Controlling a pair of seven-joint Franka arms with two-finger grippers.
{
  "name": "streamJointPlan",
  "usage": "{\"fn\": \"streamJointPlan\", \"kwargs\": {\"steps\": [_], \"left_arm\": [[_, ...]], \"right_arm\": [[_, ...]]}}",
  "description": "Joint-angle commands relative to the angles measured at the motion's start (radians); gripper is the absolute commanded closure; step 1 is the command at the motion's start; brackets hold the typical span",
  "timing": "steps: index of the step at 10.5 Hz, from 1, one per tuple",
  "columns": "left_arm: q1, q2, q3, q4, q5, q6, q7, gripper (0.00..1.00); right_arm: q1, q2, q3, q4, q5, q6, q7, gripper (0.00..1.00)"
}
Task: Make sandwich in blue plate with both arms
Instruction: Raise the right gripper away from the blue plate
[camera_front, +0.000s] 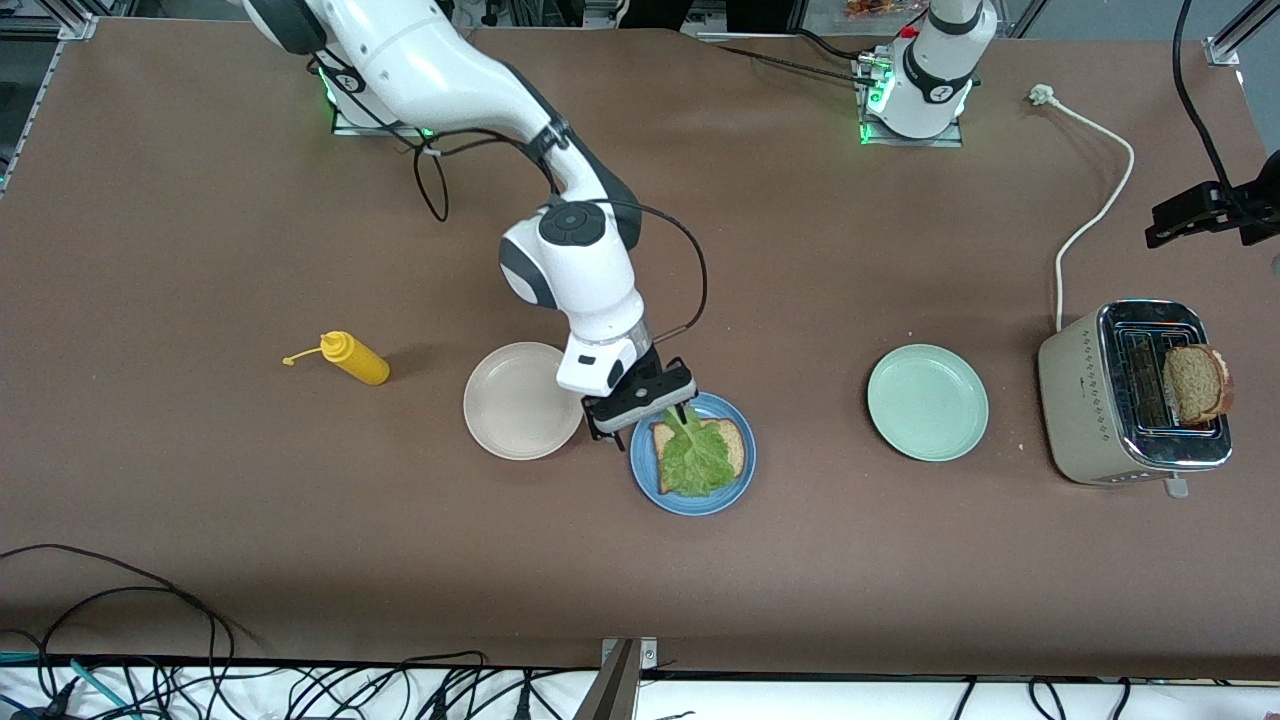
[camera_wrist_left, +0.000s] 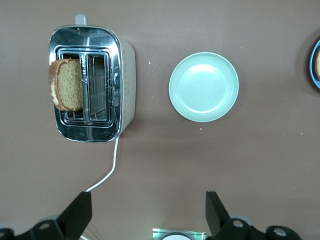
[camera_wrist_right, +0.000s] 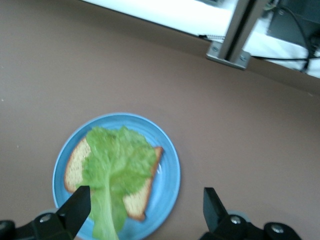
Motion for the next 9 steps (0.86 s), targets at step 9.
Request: {"fn": "streamJointPlan", "kwargs": {"steps": [9], "left_arm": [[-0.006,-0.004,-0.004,0.016,-0.023,-0.014,-0.008,0.00]], "right_arm": [[-0.253,-0.624,-0.190,-0.405,0.162,-0.669,-0.497,0.00]]}}
